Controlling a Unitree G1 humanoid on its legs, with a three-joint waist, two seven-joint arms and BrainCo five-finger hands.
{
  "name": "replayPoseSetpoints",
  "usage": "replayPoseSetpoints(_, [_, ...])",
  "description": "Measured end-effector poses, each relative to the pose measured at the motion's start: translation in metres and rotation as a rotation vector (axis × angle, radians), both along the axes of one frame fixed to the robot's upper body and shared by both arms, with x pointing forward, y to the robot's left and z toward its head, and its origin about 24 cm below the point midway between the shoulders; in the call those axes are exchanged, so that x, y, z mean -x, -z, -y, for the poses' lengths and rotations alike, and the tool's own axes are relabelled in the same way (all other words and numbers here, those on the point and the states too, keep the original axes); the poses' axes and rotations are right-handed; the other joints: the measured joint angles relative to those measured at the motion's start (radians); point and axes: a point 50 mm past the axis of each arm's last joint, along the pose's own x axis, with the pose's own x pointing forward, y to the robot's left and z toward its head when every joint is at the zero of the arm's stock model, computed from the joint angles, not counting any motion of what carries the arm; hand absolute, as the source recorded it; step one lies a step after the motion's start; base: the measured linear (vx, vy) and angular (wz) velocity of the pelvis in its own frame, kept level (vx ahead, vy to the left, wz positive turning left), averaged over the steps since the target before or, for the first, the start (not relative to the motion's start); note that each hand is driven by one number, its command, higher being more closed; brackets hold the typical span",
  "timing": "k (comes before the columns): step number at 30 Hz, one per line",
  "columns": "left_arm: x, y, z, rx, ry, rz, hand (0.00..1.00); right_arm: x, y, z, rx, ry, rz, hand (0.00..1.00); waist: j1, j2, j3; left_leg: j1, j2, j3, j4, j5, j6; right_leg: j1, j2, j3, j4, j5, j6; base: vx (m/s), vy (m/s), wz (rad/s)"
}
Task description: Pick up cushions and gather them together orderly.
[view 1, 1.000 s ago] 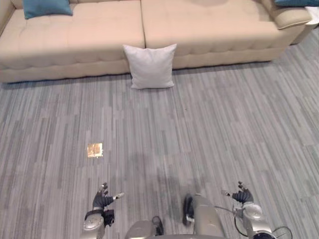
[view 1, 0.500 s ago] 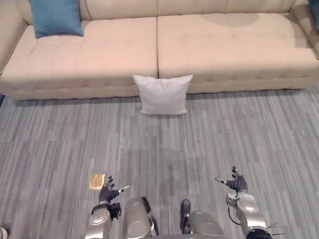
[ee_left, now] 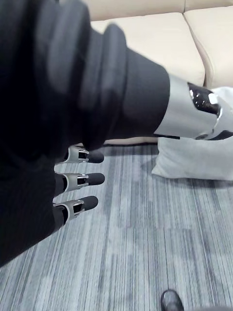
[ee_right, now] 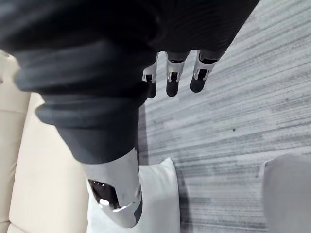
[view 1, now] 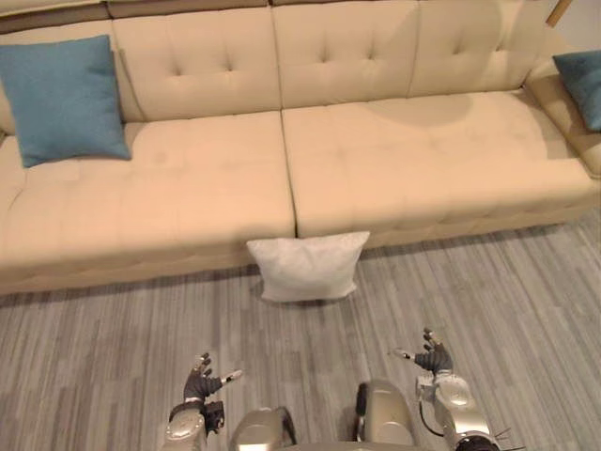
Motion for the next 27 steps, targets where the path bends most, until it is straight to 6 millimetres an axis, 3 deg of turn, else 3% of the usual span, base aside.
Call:
replayPoseSetpoints(1, [0.002,0.001,0.000,0.000,0.000,-0.008,0.00,0.003,0.001,0.000,0.000,0.002,-0.007,0.00,-0.004,-0.015,-0.008,0.022,-0.008,-0.008,-0.013,-0.001,-0.032,0.010,0.012,0.008,-0.109,0.065,0.001,0.53,-0.211,0.55])
replayPoseSetpoints(2, [0.004,0.004,0.004,0.014,-0.002,-0.024,0.00,0.014,0.005,0.006,0.013,0.011,-0.038,0.00,-0.011,-0.008,-0.007,0.061,-0.012,-0.051,-0.027,-0.012,-0.073,0.026,0.022,0.025,-0.150,0.223,-0.076,0.55,-0.171,0.19])
replayPoseSetpoints(3, [0.005,0.007,0.011,0.035,-0.001,-0.032,0.00,0.016,0.006,0.012,0.028,0.012,-0.054,0.00,0.004,0.032,-0.022,0.066,0.022,-0.074,-0.016,0.005,-0.119,0.019,0.046,0.015,-0.105,0.183,-0.085,0.53,-0.163,0.13])
replayPoseSetpoints(5, [0.005,0.007,0.012,0.036,-0.002,-0.029,0.00,0.014,0.004,0.012,0.023,0.017,-0.038,0.00,-0.009,0.041,-0.023,0.030,0.047,-0.105,0.090,0.046,-0.184,0.029,0.045,-0.005,-0.065,0.114,-0.096,0.49,-0.195,0.15])
replayPoseSetpoints(6, [0.002,0.007,0.014,0.042,-0.001,-0.021,0.00,0.016,0.004,0.010,0.020,0.017,-0.035,0.00,-0.010,0.045,-0.021,-0.032,0.085,-0.113,0.255,0.084,-0.210,0.074,0.052,-0.023,-0.076,0.087,-0.105,0.54,-0.258,0.36])
replayPoseSetpoints(7, [0.001,0.006,0.016,0.047,-0.001,-0.016,0.00,0.017,0.004,0.008,0.019,0.016,-0.034,0.00,-0.007,0.046,-0.021,-0.070,0.111,-0.116,0.360,0.088,-0.215,0.107,0.058,-0.030,-0.097,0.080,-0.112,0.43,-0.201,0.31])
replayPoseSetpoints(9, [0.001,0.007,0.024,0.069,-0.003,-0.011,0.00,0.018,0.001,0.003,0.011,0.016,-0.009,0.00,0.012,0.044,-0.021,-0.163,0.177,-0.097,0.599,0.076,-0.195,0.211,0.078,-0.044,-0.156,0.066,-0.126,0.36,-0.122,0.06])
replayPoseSetpoints(10, [0.001,0.008,0.029,0.087,-0.001,-0.007,0.00,0.014,-0.003,0.001,0.009,0.016,0.021,0.00,0.022,0.039,-0.023,-0.209,0.194,-0.066,0.654,0.061,-0.169,0.260,0.080,-0.043,-0.186,0.058,-0.127,0.37,-0.057,-0.10])
replayPoseSetpoints(11, [-0.001,0.007,0.033,0.102,0.004,0.004,0.00,0.010,-0.006,0.001,0.010,0.016,0.039,0.00,0.028,0.038,-0.026,-0.259,0.197,-0.042,0.634,0.042,-0.137,0.295,0.079,-0.036,-0.215,0.057,-0.126,0.28,0.001,-0.12])
replayPoseSetpoints(12, [-0.002,0.006,0.034,0.105,0.006,0.010,0.00,0.009,-0.007,0.001,0.006,0.025,0.045,0.00,0.035,0.039,-0.026,-0.277,0.198,-0.027,0.598,0.038,-0.131,0.306,0.078,-0.033,-0.227,0.058,-0.125,0.25,0.052,-0.19])
replayPoseSetpoints(14, [-0.004,0.005,0.035,0.107,0.009,0.015,0.00,0.010,-0.006,0.004,-0.002,0.061,0.048,0.00,0.052,0.042,-0.028,-0.318,0.185,-0.017,0.378,0.039,-0.121,0.332,0.071,-0.017,-0.244,0.058,-0.114,0.25,0.130,-0.24])
replayPoseSetpoints(15, [-0.003,0.006,0.035,0.108,0.009,0.011,0.00,0.012,-0.005,0.006,-0.006,0.076,0.043,0.00,0.051,0.049,-0.031,-0.318,0.167,-0.029,0.215,0.098,-0.132,0.337,0.067,-0.015,-0.243,0.049,-0.087,0.22,0.165,-0.16])
replayPoseSetpoints(16, [-0.002,0.006,0.035,0.109,0.009,0.009,0.00,0.013,-0.005,0.007,-0.004,0.080,0.041,0.00,0.050,0.055,-0.034,-0.318,0.164,-0.029,0.175,0.136,-0.131,0.338,0.069,-0.015,-0.242,0.044,-0.079,0.20,0.173,-0.13])
replayPoseSetpoints(17, [-0.003,0.007,0.034,0.106,0.010,0.002,0.00,0.018,-0.001,0.007,-0.012,0.099,0.017,0.00,0.052,0.048,-0.036,-0.310,0.143,-0.030,0.141,0.182,-0.118,0.340,0.066,0.000,-0.237,0.033,-0.053,0.20,0.156,-0.05])
replayPoseSetpoints(18, [-0.002,0.007,0.032,0.100,0.011,-0.004,0.00,0.026,0.003,0.007,-0.015,0.104,-0.006,0.00,0.052,0.033,-0.046,-0.287,0.111,-0.025,0.106,0.185,-0.116,0.356,0.037,0.011,-0.262,0.037,-0.037,0.19,0.145,-0.03])
replayPoseSetpoints(21, [0.003,0.010,0.027,0.088,0.007,-0.027,0.00,0.032,0.008,0.006,-0.022,0.106,-0.038,0.00,0.052,0.029,-0.050,-0.257,0.069,-0.017,0.067,0.187,-0.114,0.385,0.004,0.021,-0.318,0.049,-0.008,0.13,0.134,0.02])
replayPoseSetpoints(27, [0.010,0.012,0.017,0.059,0.003,-0.058,0.00,0.035,0.014,0.007,-0.023,0.106,-0.079,0.00,0.052,0.028,-0.051,-0.238,0.050,-0.010,0.012,0.190,-0.108,0.389,0.006,0.039,-0.349,0.061,0.001,0.06,0.020,-0.09])
